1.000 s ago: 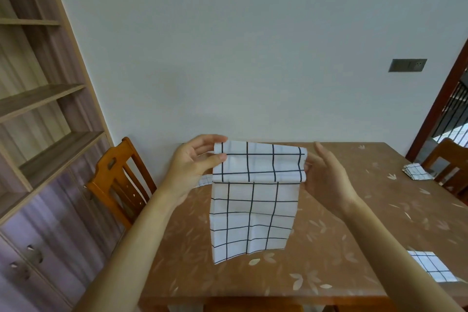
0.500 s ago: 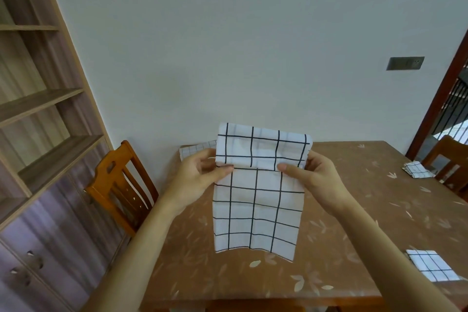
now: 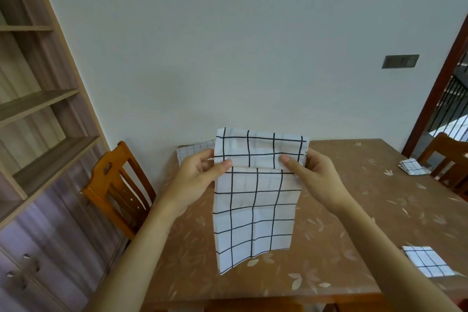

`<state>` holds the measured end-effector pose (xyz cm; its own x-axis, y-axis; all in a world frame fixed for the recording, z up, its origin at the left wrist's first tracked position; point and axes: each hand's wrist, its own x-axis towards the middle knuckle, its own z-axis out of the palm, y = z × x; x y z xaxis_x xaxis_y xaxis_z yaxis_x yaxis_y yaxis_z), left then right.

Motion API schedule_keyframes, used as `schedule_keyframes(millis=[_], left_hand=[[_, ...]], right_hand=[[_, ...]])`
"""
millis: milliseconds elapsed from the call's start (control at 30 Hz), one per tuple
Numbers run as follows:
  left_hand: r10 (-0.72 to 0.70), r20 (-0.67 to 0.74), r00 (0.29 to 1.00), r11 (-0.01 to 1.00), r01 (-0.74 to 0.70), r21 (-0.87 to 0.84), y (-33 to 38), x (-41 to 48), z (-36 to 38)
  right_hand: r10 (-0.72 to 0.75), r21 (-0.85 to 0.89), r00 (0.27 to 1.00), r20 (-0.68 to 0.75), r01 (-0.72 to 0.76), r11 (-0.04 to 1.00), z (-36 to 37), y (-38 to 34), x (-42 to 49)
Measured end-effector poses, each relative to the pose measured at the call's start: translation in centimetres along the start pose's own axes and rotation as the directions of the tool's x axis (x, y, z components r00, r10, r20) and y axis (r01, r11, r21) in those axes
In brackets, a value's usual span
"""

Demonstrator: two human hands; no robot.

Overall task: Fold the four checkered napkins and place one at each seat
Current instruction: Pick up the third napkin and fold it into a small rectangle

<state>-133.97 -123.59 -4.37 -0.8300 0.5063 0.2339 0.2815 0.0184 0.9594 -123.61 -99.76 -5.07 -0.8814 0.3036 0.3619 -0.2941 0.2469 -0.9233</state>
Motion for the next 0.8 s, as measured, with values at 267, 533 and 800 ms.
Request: schedule_keyframes(millis=[267, 533, 800], left_hand=[[-0.02, -0.029, 0.999, 0.998, 0.018, -0.056, -0.5, -0.1, 0.0], [-0.029, 0.012, 1.0, 1.0, 0.029, -0.008, 0.2, -0.3, -0.2], [0.181, -0.151, 0.972, 0.979, -0.164, 0.12, 0.2, 0.2, -0.2]], right_hand=[[0.033, -0.068, 0.999, 0.042, -0.03, 0.997, -0.6, 0.5, -0.4], [0.015, -0.051, 0.999, -0.03, -0.017, 0.999, -0.2, 0.0, -0.3], [0.005, -0.08, 1.0, -0.03, -0.007, 0.997, 0.3, -0.7, -0.3]])
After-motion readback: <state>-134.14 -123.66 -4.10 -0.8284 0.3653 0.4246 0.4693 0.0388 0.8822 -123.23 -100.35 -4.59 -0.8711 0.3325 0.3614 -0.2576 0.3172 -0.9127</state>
